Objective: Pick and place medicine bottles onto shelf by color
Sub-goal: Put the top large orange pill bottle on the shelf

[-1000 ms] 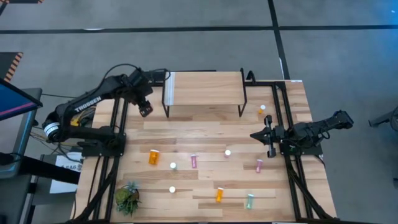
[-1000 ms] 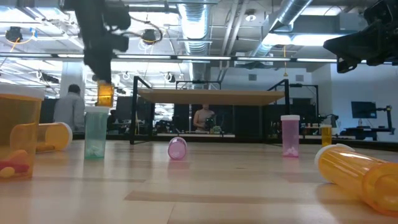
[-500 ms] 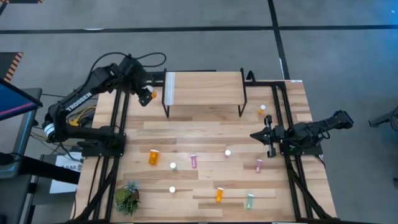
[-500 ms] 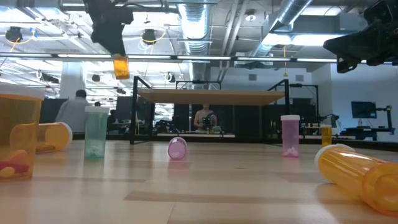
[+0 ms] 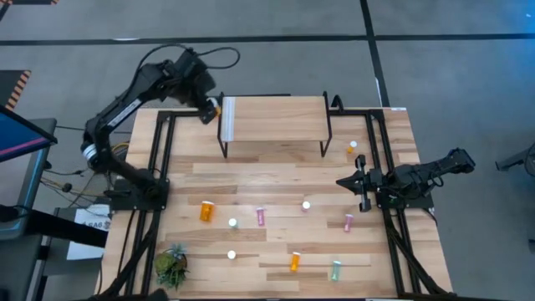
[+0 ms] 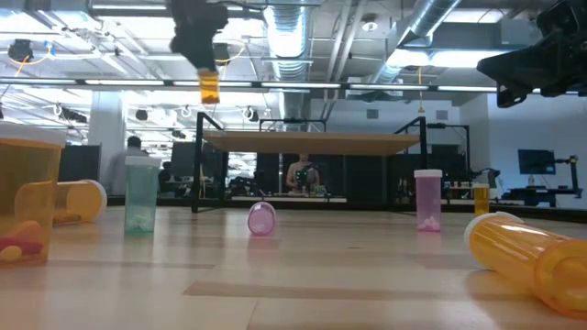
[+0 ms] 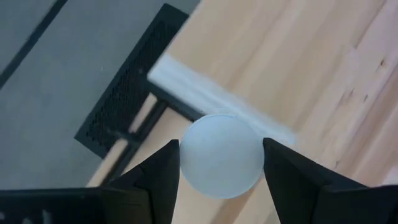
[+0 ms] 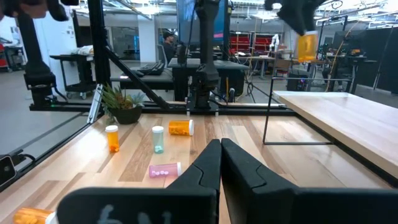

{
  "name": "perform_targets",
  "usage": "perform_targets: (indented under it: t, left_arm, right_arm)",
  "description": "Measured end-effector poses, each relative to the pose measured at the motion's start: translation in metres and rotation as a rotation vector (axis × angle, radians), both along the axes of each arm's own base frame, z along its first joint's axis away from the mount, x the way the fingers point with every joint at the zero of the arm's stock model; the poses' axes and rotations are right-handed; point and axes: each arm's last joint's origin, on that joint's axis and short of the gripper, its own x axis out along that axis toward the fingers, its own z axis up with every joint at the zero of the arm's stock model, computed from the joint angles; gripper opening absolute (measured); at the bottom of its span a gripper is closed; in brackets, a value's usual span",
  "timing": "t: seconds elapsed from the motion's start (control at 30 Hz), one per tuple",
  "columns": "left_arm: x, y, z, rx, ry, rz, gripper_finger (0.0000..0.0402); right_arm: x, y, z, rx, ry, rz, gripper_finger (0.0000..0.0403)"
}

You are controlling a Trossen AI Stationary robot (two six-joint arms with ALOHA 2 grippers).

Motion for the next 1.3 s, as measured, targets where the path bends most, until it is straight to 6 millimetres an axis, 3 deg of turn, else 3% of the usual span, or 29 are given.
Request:
perform_targets:
  t: [0.23,0.6,0.77,1.3]
  left_arm:
    - [0.036,0.033,0.003,0.004,0.018,-0.038,0.0186]
    - [0.074,0.066,-0.037,-0.052,0.109,-0.081,0.0186]
    - [0.083,0.074,-0.050,-0.078,0.111,-0.099,0.0186]
    - [0.077,0.089,-0.058,-0.129,0.073,-0.075,0.0186]
  right_arm:
    - [0.000,0.000,0.000,0.000,0.000,0.000,0.0033]
    - [0.000,0.000,0.000,0.000,0.001,0.000,0.0033]
    - [0.000,0.000,0.000,0.000,0.000,0.000,0.0033]
    - [0.000,0.000,0.000,0.000,0.001,0.000,0.0033]
